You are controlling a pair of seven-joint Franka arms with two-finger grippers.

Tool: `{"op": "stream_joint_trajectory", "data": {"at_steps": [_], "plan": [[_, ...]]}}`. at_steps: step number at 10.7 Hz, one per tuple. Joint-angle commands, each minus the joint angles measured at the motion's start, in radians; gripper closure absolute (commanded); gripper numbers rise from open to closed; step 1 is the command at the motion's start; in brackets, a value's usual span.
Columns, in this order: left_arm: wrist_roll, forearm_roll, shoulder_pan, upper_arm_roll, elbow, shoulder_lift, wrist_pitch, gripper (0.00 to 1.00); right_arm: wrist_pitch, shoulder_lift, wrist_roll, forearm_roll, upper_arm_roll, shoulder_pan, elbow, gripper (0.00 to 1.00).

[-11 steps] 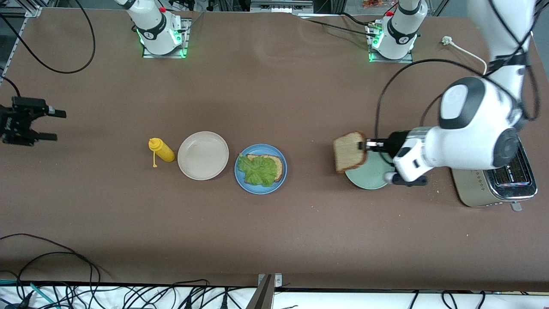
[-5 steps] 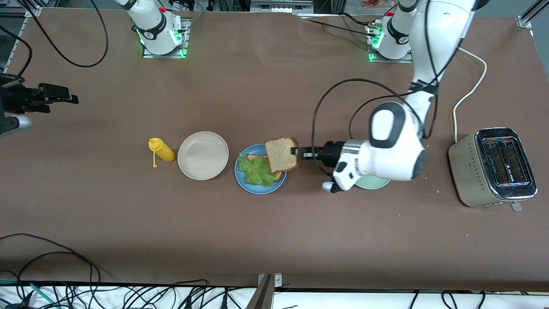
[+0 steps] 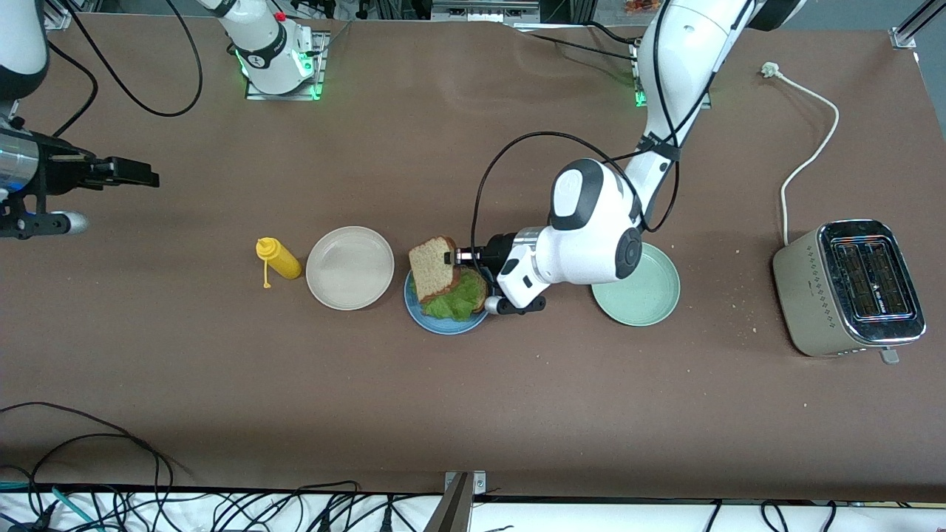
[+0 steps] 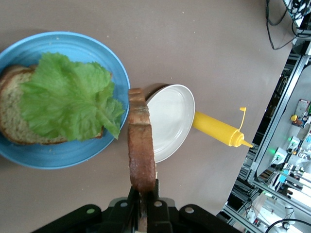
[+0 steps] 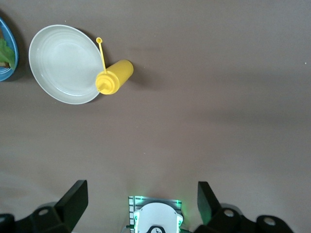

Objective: Make sandwich in blue plate with both arms
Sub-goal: 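Carry the toast over the lettuce on the blue plate with the left gripper, then lower the toast onto the lettuce and open the left gripper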

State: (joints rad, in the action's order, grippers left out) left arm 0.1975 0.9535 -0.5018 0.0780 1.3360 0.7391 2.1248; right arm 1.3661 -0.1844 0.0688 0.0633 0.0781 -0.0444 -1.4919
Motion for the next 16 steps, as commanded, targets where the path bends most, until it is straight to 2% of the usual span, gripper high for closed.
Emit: {"op": "stream_joint_trajectory", "data": {"at_steps": [1, 2, 4, 5, 6, 8, 9, 10, 11, 12, 14, 16], "plan": [[-0.157, 0.033, -0.014, -0.021, -0.052, 0.055, 0.003, 1.00, 0.164, 0.127, -0.021, -0.025, -0.015, -0.017, -0.216, 0.00], [-0.177, 0.033, -0.017, -0.021, -0.051, 0.065, 0.003, 1.00, 0.195, 0.155, 0.006, -0.023, -0.023, -0.014, -0.270, 0.00], [-0.179, 0.031, -0.035, -0.023, -0.051, 0.078, 0.010, 1.00, 0.197, 0.164, 0.135, -0.036, -0.020, 0.004, -0.300, 0.00], [-0.178, 0.033, -0.041, -0.023, -0.051, 0.082, 0.033, 1.00, 0.206, 0.164, 0.141, -0.052, -0.020, 0.006, -0.304, 0.00], [-0.178, 0.031, -0.049, -0.023, -0.051, 0.092, 0.038, 1.00, 0.226, 0.164, 0.129, -0.116, -0.021, 0.003, -0.303, 0.00], [-0.179, 0.031, -0.049, -0.023, -0.051, 0.109, 0.055, 0.99, 0.219, 0.129, 0.121, -0.117, -0.017, 0.011, -0.272, 0.00], [-0.179, 0.028, -0.046, -0.023, -0.047, 0.115, 0.055, 0.93, 0.218, 0.119, 0.114, -0.114, -0.020, 0.005, -0.269, 0.00], [-0.179, 0.024, -0.041, -0.023, -0.041, 0.117, 0.055, 0.87, 0.217, 0.099, 0.108, -0.102, -0.027, 0.002, -0.260, 0.00], [-0.179, 0.022, -0.038, -0.033, -0.038, 0.117, 0.053, 0.67, 0.220, 0.097, 0.108, -0.065, -0.037, -0.008, -0.246, 0.00], [-0.191, 0.022, -0.037, -0.064, -0.035, 0.115, 0.052, 0.01, 0.212, 0.088, 0.108, -0.039, -0.037, -0.008, -0.234, 0.00], [-0.274, 0.024, -0.026, -0.084, 0.001, 0.112, 0.047, 0.00, 0.145, 0.083, 0.117, -0.036, -0.038, -0.012, -0.231, 0.00], [-0.370, 0.022, -0.005, -0.131, 0.028, 0.106, -0.003, 0.00, 0.143, 0.071, 0.115, -0.030, -0.040, -0.021, -0.232, 0.00]]}}
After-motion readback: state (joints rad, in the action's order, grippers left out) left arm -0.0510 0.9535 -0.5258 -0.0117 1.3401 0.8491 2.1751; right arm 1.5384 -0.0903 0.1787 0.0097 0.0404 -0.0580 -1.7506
